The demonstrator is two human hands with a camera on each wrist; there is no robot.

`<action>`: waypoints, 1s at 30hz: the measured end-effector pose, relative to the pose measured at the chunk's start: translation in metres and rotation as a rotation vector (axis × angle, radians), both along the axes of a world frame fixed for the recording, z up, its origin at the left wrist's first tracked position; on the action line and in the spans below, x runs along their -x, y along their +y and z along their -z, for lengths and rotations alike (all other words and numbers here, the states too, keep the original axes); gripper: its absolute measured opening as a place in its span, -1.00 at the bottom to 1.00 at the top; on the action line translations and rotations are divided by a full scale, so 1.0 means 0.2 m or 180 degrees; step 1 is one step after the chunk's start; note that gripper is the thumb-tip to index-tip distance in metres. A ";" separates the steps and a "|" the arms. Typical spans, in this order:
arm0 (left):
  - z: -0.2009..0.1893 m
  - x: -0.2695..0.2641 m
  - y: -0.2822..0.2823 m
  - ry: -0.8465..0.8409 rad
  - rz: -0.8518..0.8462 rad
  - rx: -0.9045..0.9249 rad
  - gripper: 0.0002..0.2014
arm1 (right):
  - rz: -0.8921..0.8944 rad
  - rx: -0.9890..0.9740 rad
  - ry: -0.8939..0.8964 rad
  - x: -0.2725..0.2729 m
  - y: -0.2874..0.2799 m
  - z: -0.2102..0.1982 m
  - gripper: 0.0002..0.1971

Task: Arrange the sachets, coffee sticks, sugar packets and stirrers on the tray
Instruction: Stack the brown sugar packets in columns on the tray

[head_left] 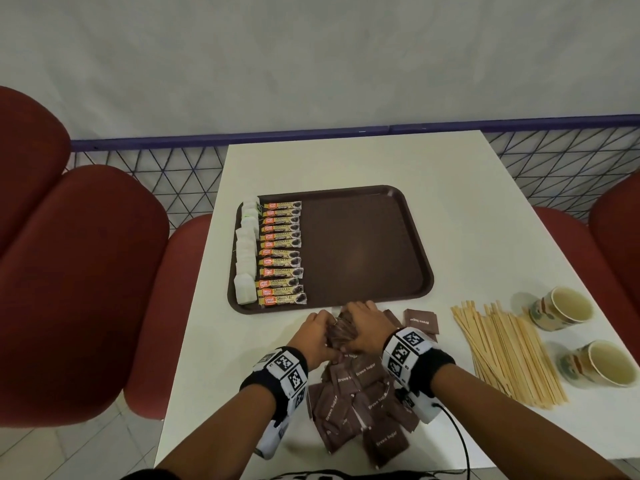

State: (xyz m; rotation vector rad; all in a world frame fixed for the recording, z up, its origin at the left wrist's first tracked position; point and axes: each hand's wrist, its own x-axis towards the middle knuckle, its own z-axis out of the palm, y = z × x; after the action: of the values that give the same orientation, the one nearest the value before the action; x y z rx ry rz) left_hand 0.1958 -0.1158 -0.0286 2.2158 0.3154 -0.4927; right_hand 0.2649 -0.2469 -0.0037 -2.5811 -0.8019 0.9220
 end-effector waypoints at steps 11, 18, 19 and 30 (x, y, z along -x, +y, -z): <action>-0.01 0.04 0.00 -0.0152 -0.0500 0.0786 -0.51 | 0.0038 -0.0147 0.0341 -0.03 -0.01 -0.01 -0.58; -0.01 0.11 0.10 -0.0195 -0.0526 0.0397 -0.69 | 0.0408 -0.0923 0.0691 -0.11 -0.14 -0.06 -0.67; -0.01 0.11 0.12 -0.0225 -0.0566 0.0325 -0.70 | 0.0442 -0.1027 0.0728 -0.12 -0.15 -0.07 -0.69; -0.11 0.01 0.18 -0.0628 -0.1032 0.0464 -0.71 | 0.0985 -0.2187 0.1506 -0.18 -0.18 -0.17 -0.74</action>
State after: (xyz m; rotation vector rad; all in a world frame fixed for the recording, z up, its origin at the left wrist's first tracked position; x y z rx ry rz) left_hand 0.1939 -0.0795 -0.0075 2.0021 0.5056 -0.1162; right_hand 0.3012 -0.2823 0.0299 -1.7341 -0.4537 0.9031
